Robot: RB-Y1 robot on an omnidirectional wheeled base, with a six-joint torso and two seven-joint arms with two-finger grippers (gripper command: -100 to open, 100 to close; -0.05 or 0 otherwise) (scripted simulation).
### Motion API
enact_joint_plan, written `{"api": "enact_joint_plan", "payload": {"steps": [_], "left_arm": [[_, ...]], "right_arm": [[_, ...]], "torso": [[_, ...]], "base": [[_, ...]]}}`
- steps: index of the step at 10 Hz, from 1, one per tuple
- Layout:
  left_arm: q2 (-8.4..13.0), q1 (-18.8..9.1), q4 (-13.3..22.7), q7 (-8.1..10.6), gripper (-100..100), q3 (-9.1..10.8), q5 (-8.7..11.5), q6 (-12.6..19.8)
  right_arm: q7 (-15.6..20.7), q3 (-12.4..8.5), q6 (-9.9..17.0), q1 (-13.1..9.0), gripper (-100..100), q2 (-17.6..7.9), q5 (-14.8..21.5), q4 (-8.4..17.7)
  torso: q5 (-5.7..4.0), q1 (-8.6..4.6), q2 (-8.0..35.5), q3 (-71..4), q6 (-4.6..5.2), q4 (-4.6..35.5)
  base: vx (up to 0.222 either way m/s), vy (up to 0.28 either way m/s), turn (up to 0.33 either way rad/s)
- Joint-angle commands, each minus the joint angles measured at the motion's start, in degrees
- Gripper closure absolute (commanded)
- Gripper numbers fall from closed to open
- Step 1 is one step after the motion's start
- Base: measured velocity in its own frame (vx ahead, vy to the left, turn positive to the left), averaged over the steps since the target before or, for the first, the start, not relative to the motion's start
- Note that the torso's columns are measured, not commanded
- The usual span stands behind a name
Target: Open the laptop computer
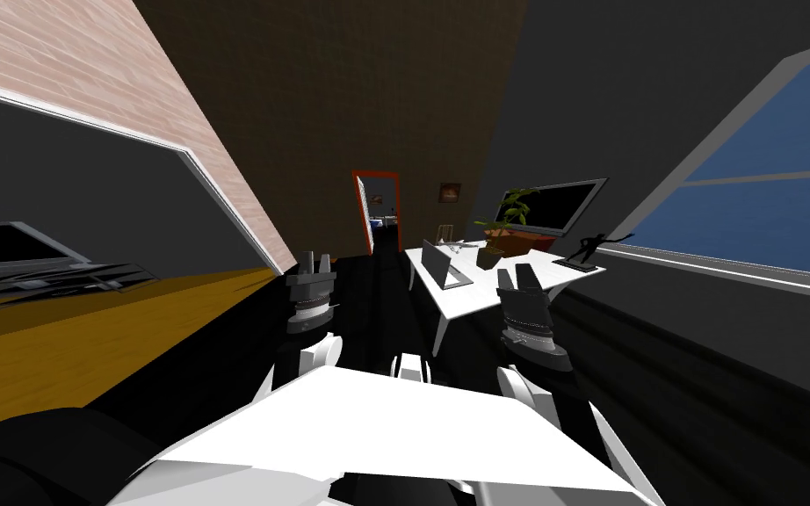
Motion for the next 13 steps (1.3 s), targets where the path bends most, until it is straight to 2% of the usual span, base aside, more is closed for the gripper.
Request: {"api": "enact_joint_plan", "payload": {"steps": [1, 4, 5, 7, 9, 13], "left_arm": [[0.0, 0.0, 0.0, 0.0, 0, 0.0, 0.0, 0.0], [0.0, 0.0, 0.0, 0.0, 0, 0.0, 0.0, 0.0], [0.0, 0.0, 0.0, 0.0, 0, 0.0, 0.0, 0.0], [0.0, 0.0, 0.0, 0.0, 0, -0.01, 0.0, 0.0], [0.0, 0.0, 0.0, 0.0, 0, 0.0, 0.0, 0.0], [0.0, 0.0, 0.0, 0.0, 0, 0.0, 0.0, 0.0]], "right_arm": [[1.6, -1.0, 0.9, 0.3, -100, -3.4, 1.7, 1.1], [3.8, -2.9, 2.2, 0.7, -100, -6.5, 4.3, 2.6], [5.5, -4.3, 3.2, 1.0, -100, -8.3, 6.2, 3.7], [7.4, -5.9, 4.3, 1.4, -100, -9.7, 8.3, 4.8], [9.3, -7.5, 5.5, 1.8, -100, -11.0, 10.6, 6.0], [13.5, -11.0, 7.9, 2.6, -100, -14.2, 15.3, 8.7]], "torso": [[0.01, 0.05, 0.0, 0.0, 0.0, 0.0], [-0.02, -0.08, 0.0, 0.0, 0.0, 0.0], [-0.02, -0.07, 0.1, 0.0, 0.0, 0.0], [0.07, 0.23, -0.1, -0.1, -0.01, 0.0], [-0.05, -0.18, 0.2, 0.1, 0.0, 0.1], [0.0, -0.01, 0.1, 0.0, 0.0, 0.0]], "base": [[0.05, 0.077, -0.024], [0.06, 0.069, -0.023], [0.103, 0.116, -0.048], [0.116, 0.166, -0.035], [0.074, 0.107, -0.035], [0.073, 0.108, -0.033]]}}
